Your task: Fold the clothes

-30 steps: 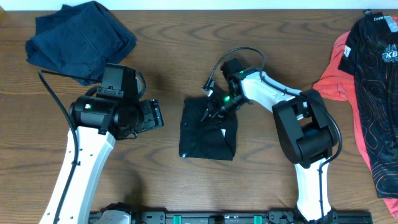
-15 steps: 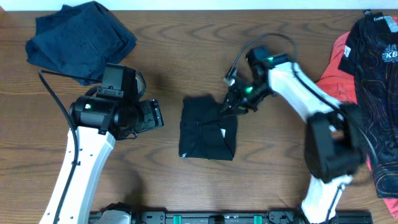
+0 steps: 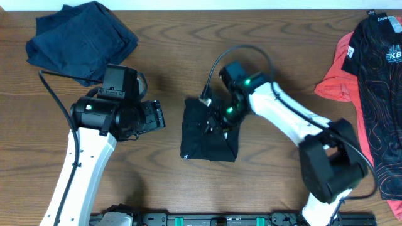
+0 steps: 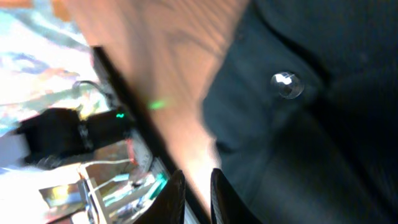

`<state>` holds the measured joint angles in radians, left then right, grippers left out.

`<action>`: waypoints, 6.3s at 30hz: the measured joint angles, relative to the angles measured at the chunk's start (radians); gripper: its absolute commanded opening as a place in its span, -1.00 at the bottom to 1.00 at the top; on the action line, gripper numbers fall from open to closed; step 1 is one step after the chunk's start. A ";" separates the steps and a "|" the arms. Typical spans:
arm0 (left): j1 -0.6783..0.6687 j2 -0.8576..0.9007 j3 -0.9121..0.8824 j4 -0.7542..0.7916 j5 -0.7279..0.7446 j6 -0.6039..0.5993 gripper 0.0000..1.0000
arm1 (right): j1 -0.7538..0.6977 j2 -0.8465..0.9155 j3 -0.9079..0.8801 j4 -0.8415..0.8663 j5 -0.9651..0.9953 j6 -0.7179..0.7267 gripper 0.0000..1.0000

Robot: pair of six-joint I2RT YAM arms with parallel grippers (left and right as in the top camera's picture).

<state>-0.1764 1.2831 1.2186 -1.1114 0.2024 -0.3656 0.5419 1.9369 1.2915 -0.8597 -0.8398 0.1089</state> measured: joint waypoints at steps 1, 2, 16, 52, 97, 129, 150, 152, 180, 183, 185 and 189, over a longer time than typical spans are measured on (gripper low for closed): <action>0.000 0.000 0.000 0.001 0.000 0.000 0.57 | -0.001 0.016 -0.038 0.033 0.002 0.012 -0.71; 0.000 0.000 0.000 0.000 0.000 0.000 0.56 | -0.002 0.031 -0.073 0.060 0.002 0.018 -0.74; 0.000 0.001 0.000 0.034 0.000 0.004 0.57 | -0.105 0.003 -0.163 -0.035 0.023 0.058 -0.56; 0.000 0.202 0.000 0.095 0.001 0.053 0.57 | -0.214 0.010 -0.051 -0.077 0.270 0.189 -0.19; 0.048 0.595 -0.322 0.696 0.823 0.300 0.58 | -0.184 -0.485 0.005 -0.295 0.437 0.150 0.36; -0.031 0.623 -0.328 1.481 0.386 0.261 -0.88 | -0.184 -0.485 0.003 -0.370 0.505 0.150 0.41; 0.277 0.640 -0.175 1.790 -0.010 0.445 -0.88 | -0.184 -0.485 0.003 -0.449 0.549 0.180 0.52; 0.301 0.640 -0.129 1.785 -0.011 0.445 -0.88 | -0.184 -0.485 0.003 -0.449 0.549 0.185 0.52; 0.544 0.897 0.143 1.641 -0.027 0.087 0.28 | -0.184 -0.485 0.003 -0.461 0.549 0.229 0.52; 0.560 0.897 0.143 1.640 -0.029 0.074 0.28 | -0.184 -0.485 0.003 -0.464 0.550 0.229 0.51; 0.574 0.897 0.143 1.630 -0.030 0.074 0.29 | -0.184 -0.485 0.003 -0.470 0.550 0.231 0.51; 0.615 0.897 0.143 1.586 -0.030 0.074 0.29 | -0.184 -0.485 0.003 -0.479 0.549 0.236 0.51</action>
<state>0.4381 2.1799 1.3621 0.4747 0.1726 -0.2920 0.3576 1.4521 1.2945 -1.3388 -0.2905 0.3450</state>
